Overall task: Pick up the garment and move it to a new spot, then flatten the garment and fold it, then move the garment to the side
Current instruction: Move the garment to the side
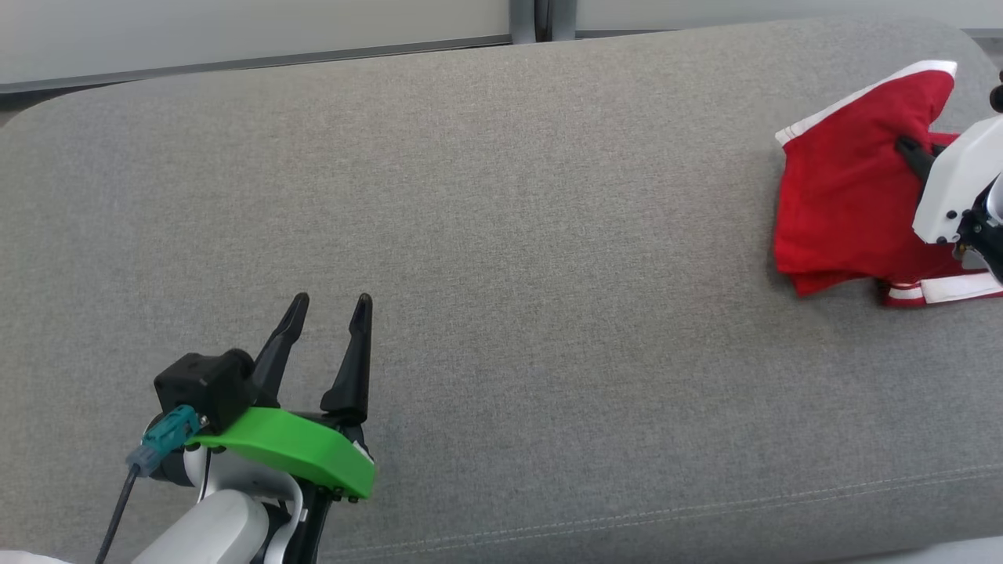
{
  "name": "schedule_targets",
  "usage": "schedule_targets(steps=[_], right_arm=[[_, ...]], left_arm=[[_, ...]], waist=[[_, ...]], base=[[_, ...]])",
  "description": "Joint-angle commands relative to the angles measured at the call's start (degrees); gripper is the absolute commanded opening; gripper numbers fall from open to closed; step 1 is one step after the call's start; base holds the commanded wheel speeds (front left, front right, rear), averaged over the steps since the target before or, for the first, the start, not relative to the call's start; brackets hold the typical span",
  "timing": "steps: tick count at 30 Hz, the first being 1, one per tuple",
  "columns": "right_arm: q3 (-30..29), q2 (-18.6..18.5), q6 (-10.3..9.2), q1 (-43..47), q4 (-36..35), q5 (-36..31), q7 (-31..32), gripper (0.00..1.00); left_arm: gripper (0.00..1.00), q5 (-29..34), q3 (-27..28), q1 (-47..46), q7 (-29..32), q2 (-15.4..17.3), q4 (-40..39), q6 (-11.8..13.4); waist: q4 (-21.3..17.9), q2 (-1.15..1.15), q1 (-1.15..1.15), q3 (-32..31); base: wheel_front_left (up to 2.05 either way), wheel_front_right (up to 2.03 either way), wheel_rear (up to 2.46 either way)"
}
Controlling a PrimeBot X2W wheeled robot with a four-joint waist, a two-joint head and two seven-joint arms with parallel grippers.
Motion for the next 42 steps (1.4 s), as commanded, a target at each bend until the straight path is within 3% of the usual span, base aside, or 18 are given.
schedule_targets(steps=[1,18,32,42], right_arm=[[-0.25,0.30,0.00,-1.28,0.31,-0.82,-0.67,0.00],[1.41,-6.69,0.00,-3.23,-1.06,-2.15,-2.03,0.00],[4.37,-10.86,-0.04,-4.94,1.57,-5.97,-8.95,0.00],[6.96,-11.39,-0.05,-7.05,5.83,-10.17,-14.66,0.00]], left_arm=[[1.00,0.61,-0.02,-1.02,0.41,0.74,-0.63,0.42],[1.00,2.59,-0.41,-3.94,3.48,3.29,-4.95,2.01],[1.00,5.61,-1.40,-7.50,7.00,5.63,-9.93,3.94],[1.00,6.93,-1.91,-8.56,9.51,7.93,-13.15,5.57]], waist=[[0.36,0.00,0.00,0.43],[0.86,0.00,0.00,6.40],[-0.12,0.00,0.00,11.99],[-1.45,0.00,0.00,14.76]], base=[[0.00,0.00,0.00],[0.00,0.00,0.00],[0.00,0.00,0.00],[0.00,0.00,0.00]])
